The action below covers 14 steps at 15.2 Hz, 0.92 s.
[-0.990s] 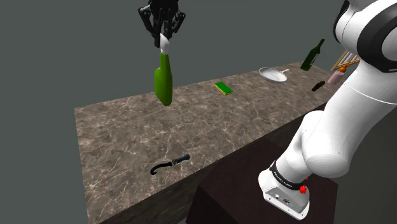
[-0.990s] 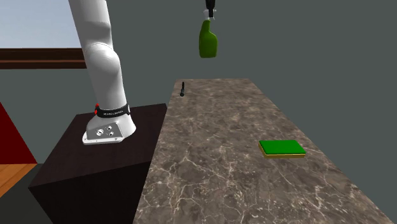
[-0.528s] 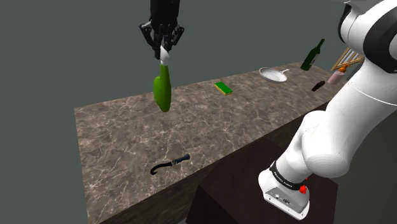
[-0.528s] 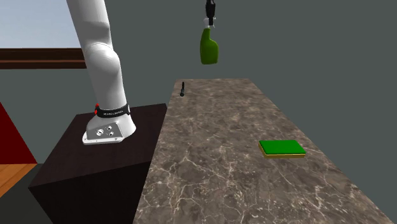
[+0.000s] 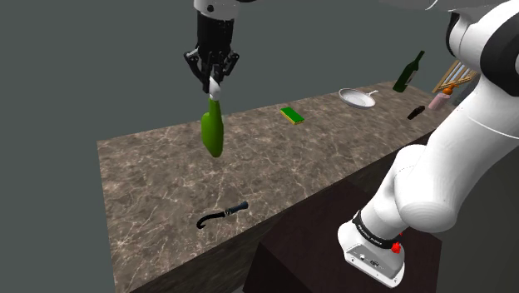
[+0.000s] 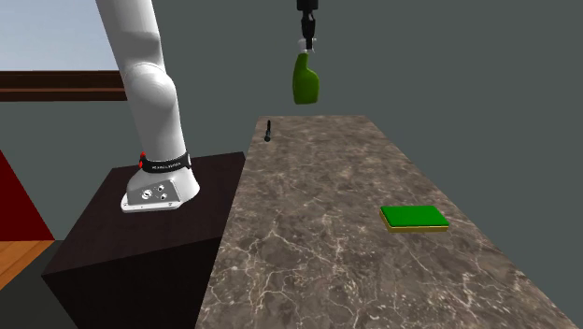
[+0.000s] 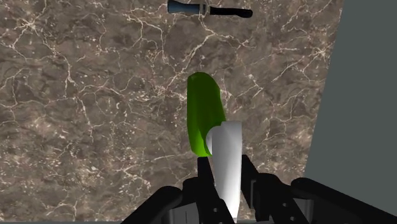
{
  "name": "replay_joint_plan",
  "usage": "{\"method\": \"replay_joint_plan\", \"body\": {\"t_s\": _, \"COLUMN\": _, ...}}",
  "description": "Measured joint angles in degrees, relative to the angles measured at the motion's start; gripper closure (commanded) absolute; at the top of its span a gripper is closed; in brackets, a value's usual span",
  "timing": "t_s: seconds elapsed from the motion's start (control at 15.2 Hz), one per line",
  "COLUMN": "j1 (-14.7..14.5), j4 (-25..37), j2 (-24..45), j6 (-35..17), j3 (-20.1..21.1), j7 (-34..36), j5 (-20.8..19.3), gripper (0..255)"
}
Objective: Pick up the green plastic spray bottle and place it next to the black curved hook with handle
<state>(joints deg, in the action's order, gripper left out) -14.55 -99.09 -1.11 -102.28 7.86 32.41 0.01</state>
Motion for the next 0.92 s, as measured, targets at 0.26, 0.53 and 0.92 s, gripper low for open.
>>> {"method": "replay_joint_plan", "body": {"t_s": 0.26, "j1": 0.1, "j4": -3.1, "j2": 0.0, "j6": -3.1, "j3": -0.1, "j7": -0.2, "j5": 0.0, "gripper": 255}}
{"method": "replay_joint_plan", "body": {"t_s": 0.53, "j1": 0.1, "j4": -6.3, "j2": -0.2, "j6": -6.1, "j3": -0.1, "j7": -0.1, "j5": 0.0, "gripper": 255}}
{"method": "replay_joint_plan", "body": {"t_s": 0.92, "j1": 0.0, "j4": -10.5, "j2": 0.3, "j6": -10.8, "j3": 0.0, "j7": -0.1, "j5": 0.0, "gripper": 255}}
